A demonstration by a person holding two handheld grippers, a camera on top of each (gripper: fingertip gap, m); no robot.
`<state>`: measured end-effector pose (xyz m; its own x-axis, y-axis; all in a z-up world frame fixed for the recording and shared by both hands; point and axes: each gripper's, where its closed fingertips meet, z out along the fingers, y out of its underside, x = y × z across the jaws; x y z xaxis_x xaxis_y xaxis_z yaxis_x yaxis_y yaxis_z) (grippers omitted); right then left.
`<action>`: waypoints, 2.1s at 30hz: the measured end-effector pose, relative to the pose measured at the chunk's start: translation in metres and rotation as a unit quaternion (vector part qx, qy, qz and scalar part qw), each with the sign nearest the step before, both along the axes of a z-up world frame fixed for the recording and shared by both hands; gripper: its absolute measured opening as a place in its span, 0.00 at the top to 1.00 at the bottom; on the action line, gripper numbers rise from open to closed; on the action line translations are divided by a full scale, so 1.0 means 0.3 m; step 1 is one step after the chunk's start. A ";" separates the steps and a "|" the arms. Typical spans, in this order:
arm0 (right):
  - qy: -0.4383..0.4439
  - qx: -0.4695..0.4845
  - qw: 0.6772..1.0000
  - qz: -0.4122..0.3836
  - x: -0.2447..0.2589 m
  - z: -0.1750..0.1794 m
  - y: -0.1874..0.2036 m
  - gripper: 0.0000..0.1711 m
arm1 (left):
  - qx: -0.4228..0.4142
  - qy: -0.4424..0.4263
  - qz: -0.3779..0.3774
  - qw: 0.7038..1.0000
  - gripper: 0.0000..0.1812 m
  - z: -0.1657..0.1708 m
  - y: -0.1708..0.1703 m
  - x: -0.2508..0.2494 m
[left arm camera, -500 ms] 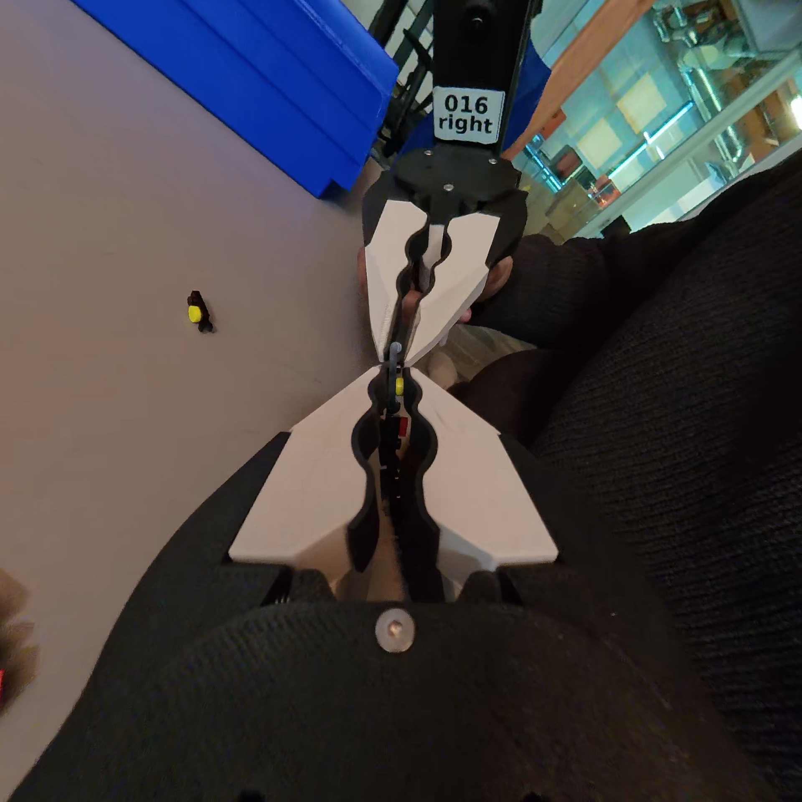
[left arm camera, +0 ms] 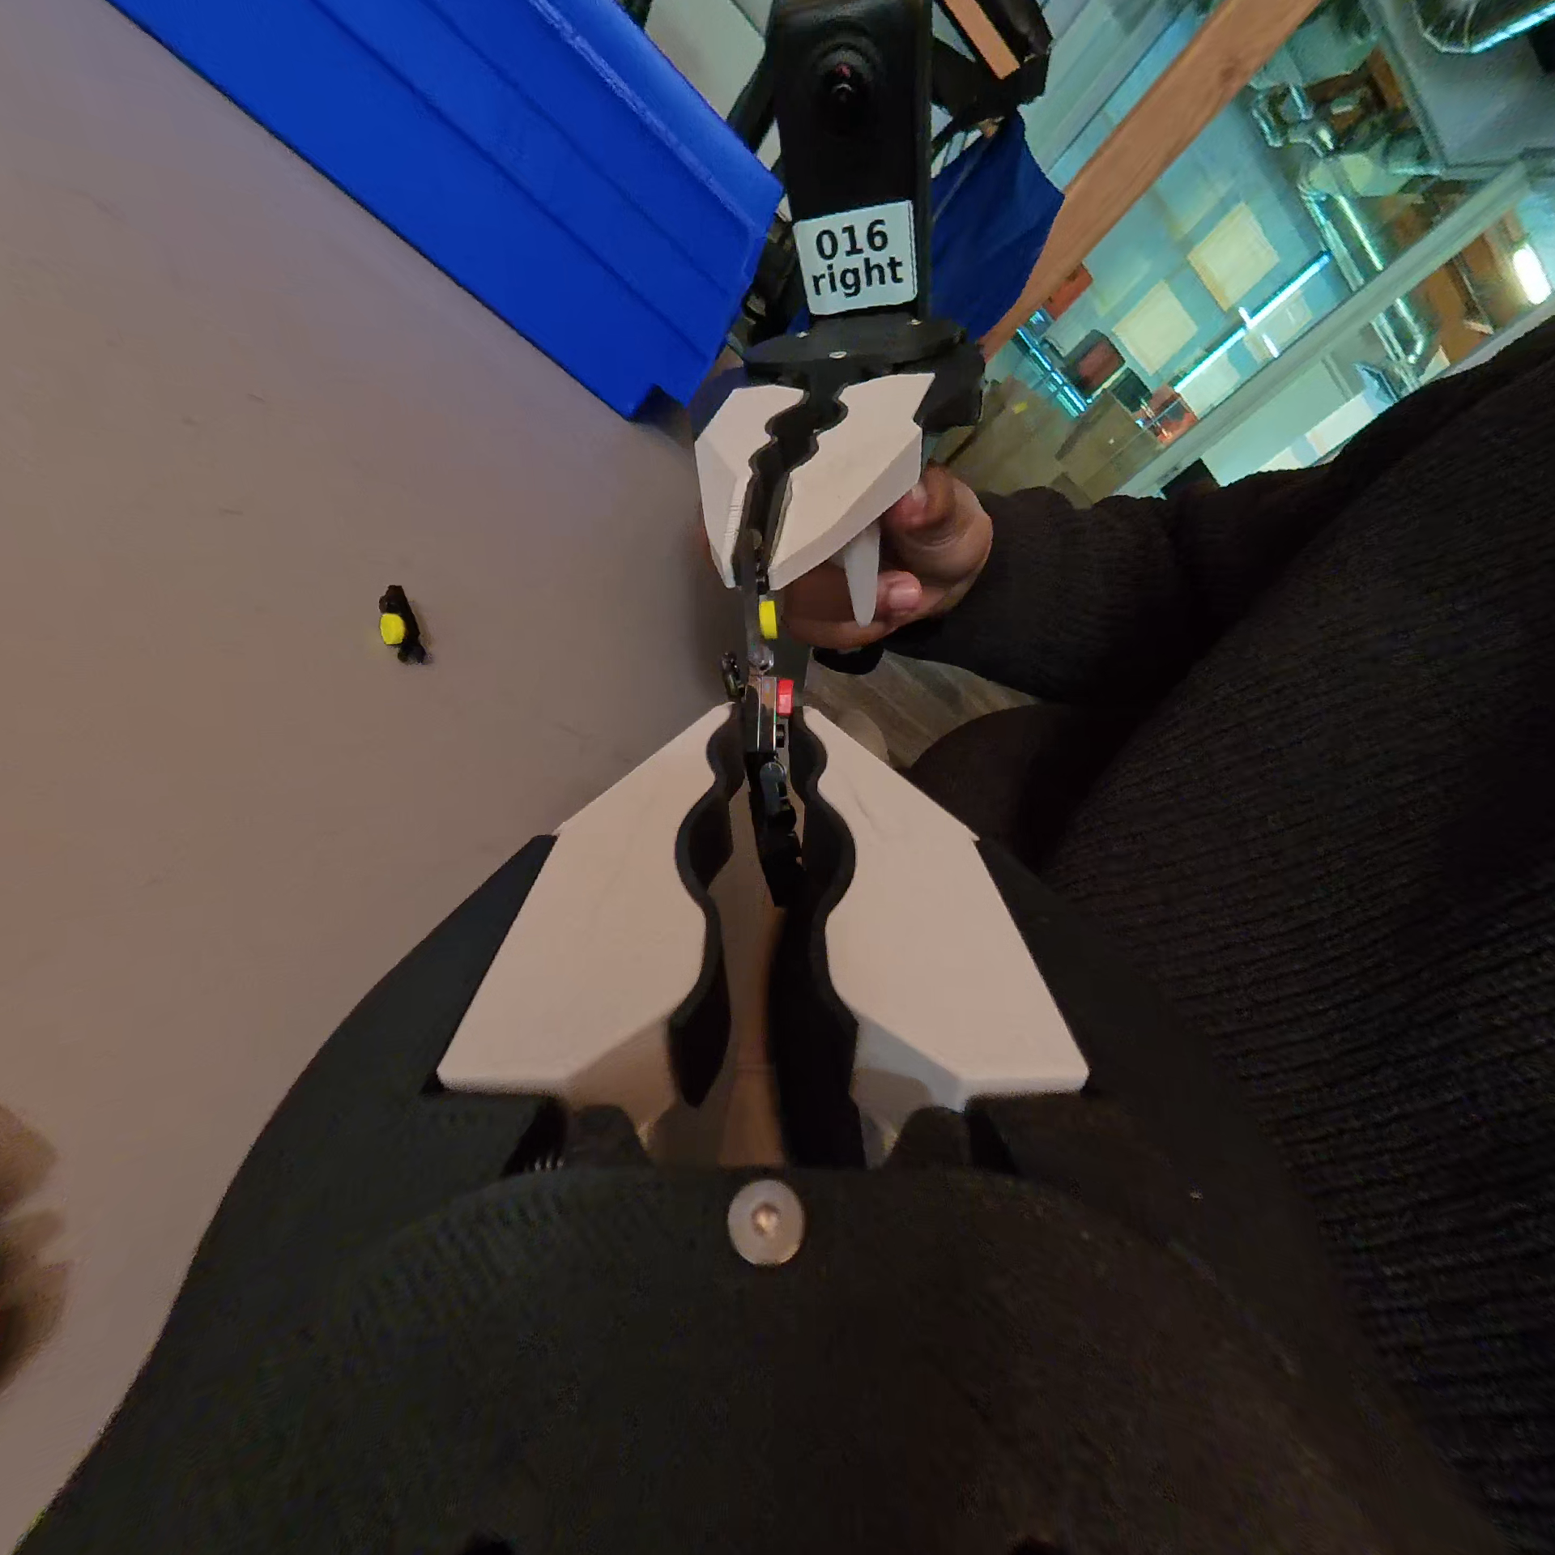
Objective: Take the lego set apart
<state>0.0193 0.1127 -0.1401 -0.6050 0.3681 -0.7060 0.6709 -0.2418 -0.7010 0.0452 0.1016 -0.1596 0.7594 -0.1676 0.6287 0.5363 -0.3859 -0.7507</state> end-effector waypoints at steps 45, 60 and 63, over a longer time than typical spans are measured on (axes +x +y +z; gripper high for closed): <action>-0.152 0.121 0.973 -0.127 -0.087 -0.233 0.134 0.98 | -0.025 0.016 -0.006 1.000 0.97 -0.025 -0.034 -0.037; 0.015 0.194 0.972 -0.134 -0.101 -0.103 0.198 0.89 | -0.040 0.003 0.069 0.997 0.97 -0.044 -0.027 -0.121; 0.025 0.136 0.986 -0.088 -0.062 -0.058 0.120 0.84 | 0.010 -0.036 0.075 0.997 0.97 0.018 -0.020 -0.125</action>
<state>0.0006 0.1488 -0.1573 -0.5467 0.6424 -0.5370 0.5985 -0.1488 -0.7872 0.0078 0.0956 -0.1542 0.7302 -0.0689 0.6797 0.6390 -0.2834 -0.7151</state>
